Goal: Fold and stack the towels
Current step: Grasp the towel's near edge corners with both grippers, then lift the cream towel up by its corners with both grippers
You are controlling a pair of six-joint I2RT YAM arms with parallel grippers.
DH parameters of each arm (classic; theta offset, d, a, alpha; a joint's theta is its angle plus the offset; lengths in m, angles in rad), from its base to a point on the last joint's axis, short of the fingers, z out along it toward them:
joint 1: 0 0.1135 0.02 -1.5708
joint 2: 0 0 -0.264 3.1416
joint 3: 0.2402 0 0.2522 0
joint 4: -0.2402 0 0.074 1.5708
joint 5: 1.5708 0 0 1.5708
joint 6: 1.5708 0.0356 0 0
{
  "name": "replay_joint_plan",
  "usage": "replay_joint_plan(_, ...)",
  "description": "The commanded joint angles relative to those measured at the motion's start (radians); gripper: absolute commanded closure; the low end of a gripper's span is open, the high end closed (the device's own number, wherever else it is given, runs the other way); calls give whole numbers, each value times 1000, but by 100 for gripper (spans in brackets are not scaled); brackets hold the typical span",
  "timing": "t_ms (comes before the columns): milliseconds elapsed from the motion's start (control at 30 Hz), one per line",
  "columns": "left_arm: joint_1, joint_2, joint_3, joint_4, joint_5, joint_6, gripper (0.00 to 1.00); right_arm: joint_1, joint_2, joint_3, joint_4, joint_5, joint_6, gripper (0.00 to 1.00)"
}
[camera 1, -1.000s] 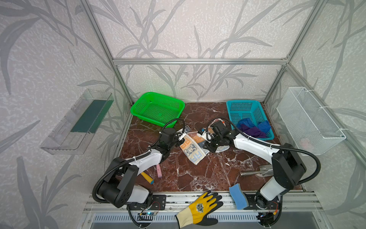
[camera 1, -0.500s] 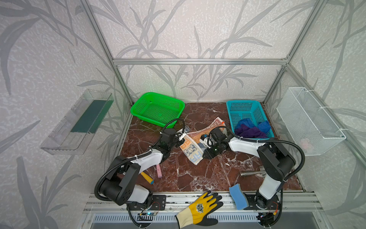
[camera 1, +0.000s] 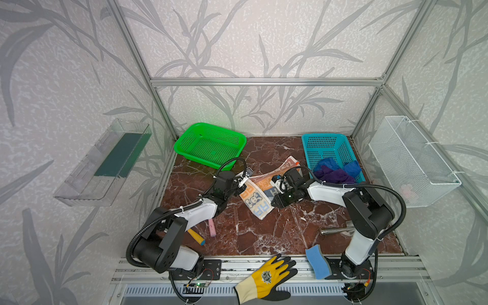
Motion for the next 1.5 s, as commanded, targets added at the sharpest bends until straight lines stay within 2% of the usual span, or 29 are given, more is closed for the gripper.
replay_joint_plan(0, 2, 4, -8, 11, -2, -7, 100, 0, 22, -5, 37, -57, 14, 68)
replay_joint_plan(267, 3, 10, 0, 5, -2, -5, 100, 8, 20, -41, 95, -123, 22, 69)
replay_joint_plan(867, 2, 19, 8, 0, 2, -20, 100, 38, 41, -53, 119, -136, 46, 82)
replay_joint_plan(933, 2, 18, 8, -1, 3, -21, 100, 40, 43, -53, 120, -135, 46, 85)
replay_joint_plan(1067, 2, 20, 8, -1, 2, -24, 100, 40, 31, -46, 113, -125, 45, 100)
replay_joint_plan(1100, 2, 20, 10, 0, 0, -26, 100, 40, 26, -43, 107, -120, 40, 100)
replay_joint_plan(1267, 2, 13, 20, 7, -27, -77, 100, 40, -39, -3, 36, -29, 8, 100)
replay_joint_plan(1400, 2, -31, 72, -25, -50, -156, 100, 40, -160, 83, -83, 156, -58, 100)
replay_joint_plan(1467, 0, -50, 133, -71, -106, -226, 100, 40, -205, 144, -146, 272, -95, 100)
